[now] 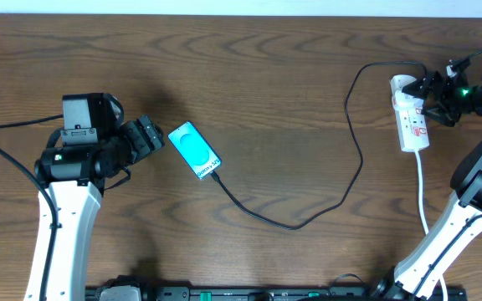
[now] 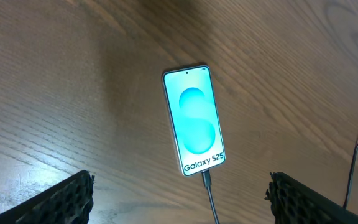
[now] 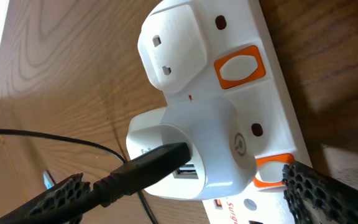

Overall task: Plug charger to phone and switch on socket
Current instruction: 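Press the orange socket switch down with the right gripper, then hold the right gripper on the switch until the red light shows, then lift the right gripper up and away from the power strip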

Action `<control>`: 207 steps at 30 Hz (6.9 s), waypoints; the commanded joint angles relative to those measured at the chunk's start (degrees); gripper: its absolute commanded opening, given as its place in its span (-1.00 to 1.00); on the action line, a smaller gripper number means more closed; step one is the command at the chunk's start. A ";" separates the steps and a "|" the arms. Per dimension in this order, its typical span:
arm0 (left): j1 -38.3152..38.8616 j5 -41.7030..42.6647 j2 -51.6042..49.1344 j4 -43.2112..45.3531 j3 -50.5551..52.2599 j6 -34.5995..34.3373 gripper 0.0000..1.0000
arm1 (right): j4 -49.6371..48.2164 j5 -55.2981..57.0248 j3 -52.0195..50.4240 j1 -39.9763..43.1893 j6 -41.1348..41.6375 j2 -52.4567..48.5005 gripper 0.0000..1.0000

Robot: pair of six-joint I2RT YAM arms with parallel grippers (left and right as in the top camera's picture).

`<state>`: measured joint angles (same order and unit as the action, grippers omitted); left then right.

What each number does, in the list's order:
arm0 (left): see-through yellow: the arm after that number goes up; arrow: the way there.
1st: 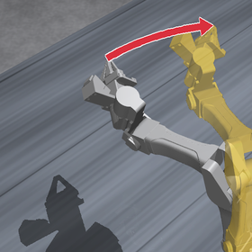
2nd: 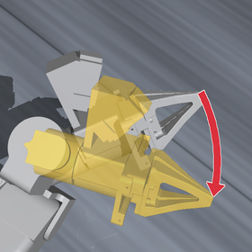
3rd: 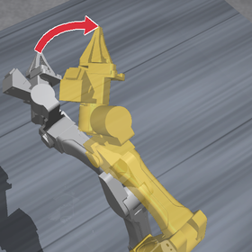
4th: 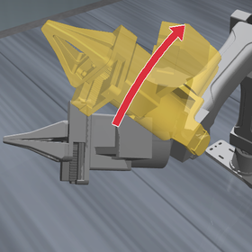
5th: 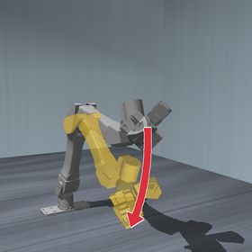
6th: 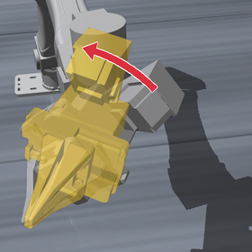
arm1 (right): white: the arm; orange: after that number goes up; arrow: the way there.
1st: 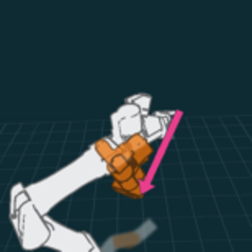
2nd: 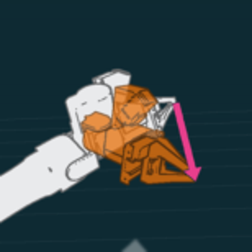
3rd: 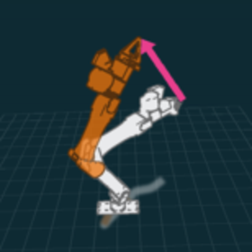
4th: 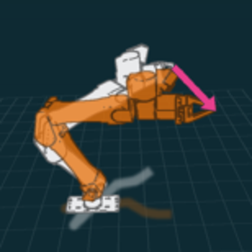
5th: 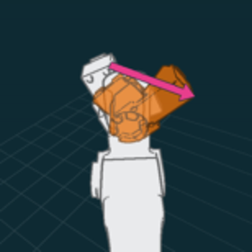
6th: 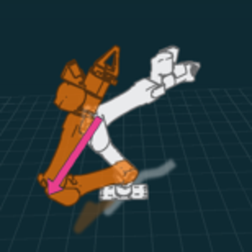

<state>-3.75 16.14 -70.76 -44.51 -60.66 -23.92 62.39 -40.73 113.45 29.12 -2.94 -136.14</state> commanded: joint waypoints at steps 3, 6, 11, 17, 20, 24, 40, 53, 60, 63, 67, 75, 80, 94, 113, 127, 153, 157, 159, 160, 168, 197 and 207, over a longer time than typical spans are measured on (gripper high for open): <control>-0.26 -0.79 0.59 -0.07 -0.76 0.98 0.80 | 0.26 -2.58 1.20 -0.31 0.55 -0.39 0.99; -0.26 -0.79 0.59 -0.09 -0.76 0.98 0.79 | 0.26 -3.08 1.20 -0.33 0.55 -0.39 0.98; -0.26 -0.79 0.59 -0.09 -0.76 0.98 0.79 | 0.39 -3.37 1.20 -0.35 0.55 -0.39 0.99; -0.26 -0.79 0.59 -0.09 -0.76 0.96 0.79 | 0.85 -3.37 1.20 -0.35 0.55 -0.39 0.99; -0.26 -0.79 0.59 -0.09 -0.76 0.96 0.79 | 0.85 -3.37 1.20 -0.35 0.55 -0.39 0.98; -0.26 -0.79 0.59 -0.09 -0.76 0.96 0.79 | 0.90 -3.37 1.20 -0.37 0.57 -0.39 0.99; -0.26 -0.79 0.59 -0.09 -0.76 0.96 0.79 | 0.61 -3.34 1.20 -2.71 0.81 -0.39 0.99; -0.26 -0.79 0.59 -0.24 -0.76 0.96 0.79 | 0.70 -3.26 1.20 -2.71 0.76 -0.39 0.98; -0.26 -0.79 0.59 -0.24 -0.76 0.96 0.80 | 1.05 -2.64 1.20 -2.71 0.76 -0.39 0.99; -0.26 -0.79 0.59 -0.24 -0.76 0.96 0.79 | 1.09 -2.60 1.20 -2.71 0.76 -0.39 0.98; -0.26 -0.79 0.59 -0.24 -0.76 0.98 0.79 | 1.38 -2.23 1.20 -2.71 0.76 -0.39 0.99; -0.26 -0.79 0.59 -0.24 -0.76 0.96 0.80 | 2.12 -1.46 1.18 -2.73 0.74 -0.39 0.98; -0.26 -0.79 0.59 -0.24 -0.76 0.96 0.79 | 2.34 -1.16 1.18 -2.71 0.72 -0.39 0.99; -0.26 -0.79 0.59 -0.24 -0.76 0.96 0.79 | 2.14 -1.18 1.18 -2.84 0.74 -0.39 0.98; -0.26 -0.79 0.59 -0.24 -0.76 0.96 0.80 | 1.46 -0.09 1.18 -4.44 1.22 -0.42 0.98; -0.26 -0.79 0.59 -0.26 -0.76 0.96 0.80 | 1.01 0.09 1.18 -4.37 1.25 -0.42 0.99; -0.26 -0.79 0.59 -0.79 -0.76 0.98 0.79 | 0.42 -0.37 1.38 -0.63 2.25 -0.37 0.99; -0.26 -0.79 0.59 -0.90 -0.76 0.98 0.80 | 1.68 -0.35 2.54 0.33 1.99 -0.37 0.99; -0.26 -0.79 0.59 -0.90 -0.76 0.98 0.79 | 2.54 -0.35 3.48 0.70 1.60 -0.37 0.99; -0.26 -0.79 0.59 -0.90 -0.76 0.98 0.79 | 3.06 -0.33 4.04 0.87 1.49 -0.37 0.99; -0.26 -0.79 0.59 -0.90 -0.76 0.98 0.80 | 8.94 -0.26 10.34 1.68 -0.66 -0.37 0.99; -0.26 -0.74 1.09 2.27 -2.69 0.90 0.80 | 26.93 4.39 26.58 4.15 -5.49 24.76 0.99; -0.26 -0.76 2.40 3.91 -2.69 0.92 0.79 | 30.77 7.26 26.58 3.82 -5.51 32.26 0.98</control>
<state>-3.77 16.14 -69.06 -40.64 -61.65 -23.92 92.60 -35.40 139.79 33.52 -7.81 -103.81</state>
